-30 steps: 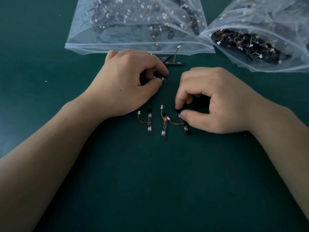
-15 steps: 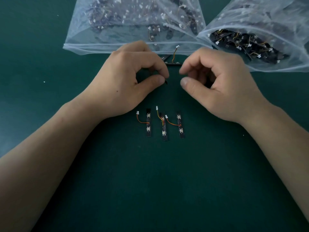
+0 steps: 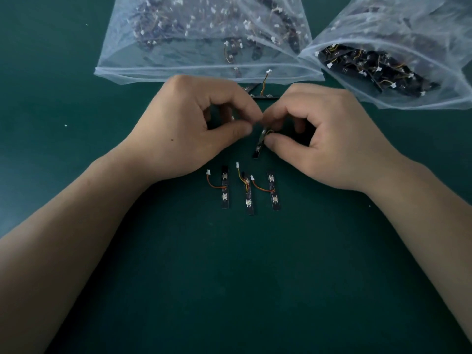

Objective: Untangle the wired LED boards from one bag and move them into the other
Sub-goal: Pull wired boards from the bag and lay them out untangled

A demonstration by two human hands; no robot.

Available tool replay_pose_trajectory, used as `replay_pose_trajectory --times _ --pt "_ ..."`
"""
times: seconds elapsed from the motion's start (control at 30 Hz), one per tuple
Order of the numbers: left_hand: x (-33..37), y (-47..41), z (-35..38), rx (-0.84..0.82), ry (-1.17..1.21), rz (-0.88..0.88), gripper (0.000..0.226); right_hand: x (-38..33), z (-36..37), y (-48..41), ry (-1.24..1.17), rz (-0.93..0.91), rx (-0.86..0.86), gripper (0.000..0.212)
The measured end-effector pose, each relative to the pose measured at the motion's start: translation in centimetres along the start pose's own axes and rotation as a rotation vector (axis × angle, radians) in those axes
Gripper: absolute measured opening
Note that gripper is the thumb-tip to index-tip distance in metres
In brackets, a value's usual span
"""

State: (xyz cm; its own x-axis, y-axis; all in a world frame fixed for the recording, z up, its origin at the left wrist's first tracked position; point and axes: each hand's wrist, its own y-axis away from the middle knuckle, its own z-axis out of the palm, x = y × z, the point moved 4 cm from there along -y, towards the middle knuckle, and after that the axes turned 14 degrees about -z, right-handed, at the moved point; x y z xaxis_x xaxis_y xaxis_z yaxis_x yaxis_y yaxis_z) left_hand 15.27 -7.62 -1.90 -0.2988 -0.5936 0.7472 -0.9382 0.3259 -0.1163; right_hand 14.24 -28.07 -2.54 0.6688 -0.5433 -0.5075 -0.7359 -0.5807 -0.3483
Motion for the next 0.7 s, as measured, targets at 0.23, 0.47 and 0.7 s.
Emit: replay_pose_trajectory --times 0.23,0.47,0.7 --pt "0.2 -0.3 -1.1 0.221 -0.061 0.021 0.015 -0.4 -0.1 0.0 0.008 -0.023 0.008 0.007" --pt "0.2 -0.3 -0.8 0.159 -0.087 -0.015 0.011 -0.2 -0.6 -0.1 0.022 -0.046 0.054 0.006" --pt "0.5 0.0 -0.7 0.097 -0.025 -0.005 0.034 -1.6 -1.0 -0.4 0.082 -0.212 0.210 0.014"
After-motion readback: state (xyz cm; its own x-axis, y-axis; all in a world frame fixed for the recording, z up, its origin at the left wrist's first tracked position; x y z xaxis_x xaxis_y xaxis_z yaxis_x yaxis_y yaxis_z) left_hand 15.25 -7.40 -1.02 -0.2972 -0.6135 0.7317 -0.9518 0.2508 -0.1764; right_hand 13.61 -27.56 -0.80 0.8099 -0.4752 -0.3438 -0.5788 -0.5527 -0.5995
